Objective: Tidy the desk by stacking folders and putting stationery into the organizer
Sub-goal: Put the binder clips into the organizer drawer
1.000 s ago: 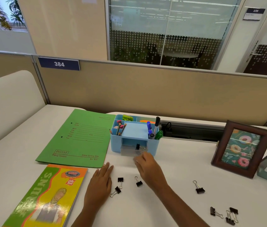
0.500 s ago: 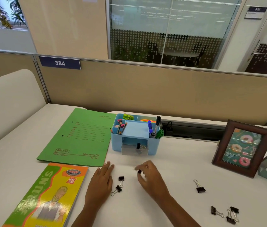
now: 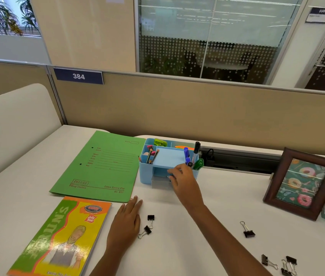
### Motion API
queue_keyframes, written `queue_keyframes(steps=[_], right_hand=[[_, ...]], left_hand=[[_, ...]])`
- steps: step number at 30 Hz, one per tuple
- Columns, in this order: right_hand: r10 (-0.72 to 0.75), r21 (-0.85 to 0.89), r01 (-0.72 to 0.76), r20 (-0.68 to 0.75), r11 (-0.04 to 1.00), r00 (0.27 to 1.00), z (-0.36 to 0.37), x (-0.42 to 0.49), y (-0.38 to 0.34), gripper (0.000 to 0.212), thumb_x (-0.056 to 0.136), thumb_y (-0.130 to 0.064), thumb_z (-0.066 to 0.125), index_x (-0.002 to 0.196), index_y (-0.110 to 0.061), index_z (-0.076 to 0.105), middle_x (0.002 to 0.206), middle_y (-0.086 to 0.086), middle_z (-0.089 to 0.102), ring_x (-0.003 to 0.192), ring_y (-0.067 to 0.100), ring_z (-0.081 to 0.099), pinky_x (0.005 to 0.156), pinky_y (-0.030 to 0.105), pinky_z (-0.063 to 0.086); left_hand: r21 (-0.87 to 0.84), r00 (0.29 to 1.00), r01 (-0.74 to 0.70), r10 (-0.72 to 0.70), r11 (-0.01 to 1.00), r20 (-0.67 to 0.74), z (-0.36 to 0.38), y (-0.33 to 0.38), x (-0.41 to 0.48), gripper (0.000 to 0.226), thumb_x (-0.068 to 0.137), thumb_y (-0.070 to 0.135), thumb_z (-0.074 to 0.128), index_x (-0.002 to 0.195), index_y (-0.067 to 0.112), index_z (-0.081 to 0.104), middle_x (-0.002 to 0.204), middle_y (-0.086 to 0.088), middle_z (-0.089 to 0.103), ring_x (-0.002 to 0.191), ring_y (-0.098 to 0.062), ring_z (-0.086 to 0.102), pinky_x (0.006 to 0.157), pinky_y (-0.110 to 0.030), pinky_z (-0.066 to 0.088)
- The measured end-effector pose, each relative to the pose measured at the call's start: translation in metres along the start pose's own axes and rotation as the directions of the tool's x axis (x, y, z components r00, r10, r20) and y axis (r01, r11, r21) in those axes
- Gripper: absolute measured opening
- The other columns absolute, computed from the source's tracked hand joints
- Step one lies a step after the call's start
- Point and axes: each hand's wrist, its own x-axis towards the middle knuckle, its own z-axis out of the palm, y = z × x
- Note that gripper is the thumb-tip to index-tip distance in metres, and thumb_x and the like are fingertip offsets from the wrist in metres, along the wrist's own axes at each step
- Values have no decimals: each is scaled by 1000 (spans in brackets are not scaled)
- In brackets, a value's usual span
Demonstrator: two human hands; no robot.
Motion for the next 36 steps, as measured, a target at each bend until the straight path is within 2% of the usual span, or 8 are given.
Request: queue_keyframes(steps=[4,9,13,15,19,24,31,36], right_hand=[[-165,34,162,127,986,978,19,-35,-12,13,77,-3,57,87,-4,65,84,11,60,73,26,61,54,29,55],[-230,140,185,481,973,846,34,-65,-15,48,87,7,40,125,-19,53,132,8,46,118,23,42,89,35,46],[-214,106,187,586,977,782,28,-69,-11,37,92,-5,40,123,-19,54,132,7,45,120,22,39,90,32,38],[-206,58,213,586,975,784,27,-69,-6,32,93,-9,41,121,-16,54,123,10,48,113,24,43,85,34,41],[-217,24,250,584,968,782,21,-67,6,27,94,-13,41,118,-12,55,113,14,50,103,29,48,75,32,39],[-288,61,298,495,953,820,6,-55,10,29,95,-16,43,121,-10,54,113,15,55,99,27,52,78,35,47],[-239,6,241,133,971,962,-16,-13,6,32,88,-27,40,103,-11,64,86,6,64,78,17,62,67,19,49],[-52,-79,60,106,995,993,-13,6,16,24,90,-15,52,110,-6,62,101,16,60,97,28,57,73,34,54]], left_hand=[[5,1000,-9,9,1000,-5,1,0,0,48,78,21,33,113,11,65,119,-7,64,107,-19,62,95,-26,28],[8,1000,-17,17,1000,-12,-2,1,0,47,78,22,34,112,13,65,118,-6,65,105,-17,62,96,-26,28],[11,1000,-15,15,1000,-3,-1,1,0,47,78,22,33,113,14,64,119,-4,64,104,-16,64,97,-26,29],[6,1000,-5,5,1000,1,-2,1,0,48,78,22,33,113,14,65,119,-4,65,103,-16,64,94,-24,35],[18,1000,-5,6,1000,-19,-1,1,-1,48,78,21,33,113,12,65,118,-6,65,103,-19,64,99,-30,23],[4,1000,-7,7,1000,-20,-1,1,-1,48,78,21,33,113,12,64,119,-5,65,104,-18,63,97,-27,26],[-18,1000,7,-6,1000,19,-1,0,0,48,78,20,33,113,11,64,120,-5,64,112,-18,56,98,-21,26],[-21,1000,17,-16,1000,26,-1,1,0,48,78,20,33,112,12,65,120,-5,64,113,-16,54,103,-19,20]])
